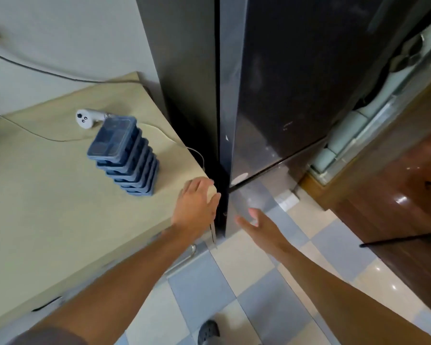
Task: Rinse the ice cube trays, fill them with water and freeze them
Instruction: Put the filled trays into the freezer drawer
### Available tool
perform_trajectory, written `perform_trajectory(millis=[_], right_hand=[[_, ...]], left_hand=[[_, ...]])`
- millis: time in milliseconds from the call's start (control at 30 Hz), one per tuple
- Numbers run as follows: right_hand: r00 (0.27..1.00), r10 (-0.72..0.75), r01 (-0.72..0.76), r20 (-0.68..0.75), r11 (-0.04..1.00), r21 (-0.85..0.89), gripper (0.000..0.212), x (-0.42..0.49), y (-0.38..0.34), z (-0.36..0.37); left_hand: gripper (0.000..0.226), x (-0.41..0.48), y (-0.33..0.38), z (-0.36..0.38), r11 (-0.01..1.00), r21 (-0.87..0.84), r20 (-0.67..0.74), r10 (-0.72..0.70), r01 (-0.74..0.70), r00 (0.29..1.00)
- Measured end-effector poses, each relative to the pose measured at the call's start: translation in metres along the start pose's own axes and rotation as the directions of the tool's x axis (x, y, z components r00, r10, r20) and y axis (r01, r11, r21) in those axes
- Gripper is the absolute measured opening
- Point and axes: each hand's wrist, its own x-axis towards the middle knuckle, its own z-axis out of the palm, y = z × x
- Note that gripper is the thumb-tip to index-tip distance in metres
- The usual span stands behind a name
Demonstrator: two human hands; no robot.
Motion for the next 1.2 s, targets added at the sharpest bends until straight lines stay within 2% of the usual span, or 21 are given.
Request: perform_trajectory(millis=[67,133,233,333,433,467,600,633,800,933,1000,1100,1167,1200], right_hand=[[0.996,-0.075,0.071,-0.047,0.995,-0.076,0.097,0.028,0.012,0.004],[0.983,-0.153,0.135,-0.099,0.976,-0.168,0.105,0.058,0.022,0.007],[0.933,-0.317,0.236,-0.168,0.895,-0.378,0.103,0.105,0.038,0.011],[0.857,-0.485,0.311,-0.175,0.757,-0.575,0.098,0.147,0.054,0.015],[0.743,-0.641,0.307,-0.191,0.580,-0.754,0.085,0.182,0.072,0.024],[0.701,-0.681,0.307,-0.212,0.556,-0.772,0.081,0.191,0.078,0.029],[0.504,-0.786,0.369,-0.357,0.570,-0.735,0.075,0.214,0.091,0.047],[0.481,-0.792,0.362,-0.376,0.570,-0.738,0.076,0.218,0.091,0.048],[0.516,-0.779,0.299,-0.356,0.553,-0.778,0.076,0.211,0.092,0.046],[0.541,-0.737,0.238,-0.405,0.596,-0.767,0.073,0.165,0.106,0.027],[0.488,-0.733,0.226,-0.473,0.630,-0.743,0.069,0.139,0.108,0.004],[0.332,-0.780,0.213,-0.530,0.609,-0.764,0.065,0.107,0.108,-0.030],[0.297,-0.799,0.213,-0.524,0.590,-0.779,0.063,0.090,0.109,-0.039],[0.313,-0.792,0.210,-0.525,0.597,-0.775,0.062,0.083,0.111,-0.041]], left_hand=[[0.048,0.025,-0.002,0.016,0.984,0.155,0.026,0.086,-0.089,0.996],[0.060,0.042,-0.010,0.036,0.946,0.304,0.087,0.095,-0.117,0.992],[0.071,0.044,-0.024,0.066,0.824,0.548,0.130,0.084,-0.142,0.988],[0.072,0.041,-0.031,0.082,0.783,0.613,-0.039,0.166,-0.108,0.985],[0.066,0.045,-0.034,0.095,0.762,0.642,-0.178,0.259,-0.088,0.949],[0.064,0.046,-0.036,0.098,0.749,0.658,-0.207,0.289,-0.086,0.935],[0.051,0.049,-0.040,0.110,0.671,0.741,-0.362,0.427,-0.022,0.829],[0.047,0.049,-0.041,0.113,0.656,0.755,-0.390,0.451,-0.002,0.803],[0.042,0.051,-0.045,0.121,0.618,0.784,-0.466,0.514,0.065,0.721],[0.038,0.043,-0.035,0.116,0.660,0.751,-0.449,0.481,0.026,0.753],[0.036,0.042,-0.035,0.116,0.689,0.725,-0.453,0.463,0.012,0.762],[0.035,0.044,-0.036,0.119,0.731,0.683,-0.495,0.442,0.020,0.748],[0.034,0.046,-0.036,0.122,0.754,0.656,-0.525,0.418,0.040,0.741],[0.035,0.046,-0.035,0.122,0.764,0.644,-0.531,0.406,0.042,0.744]])
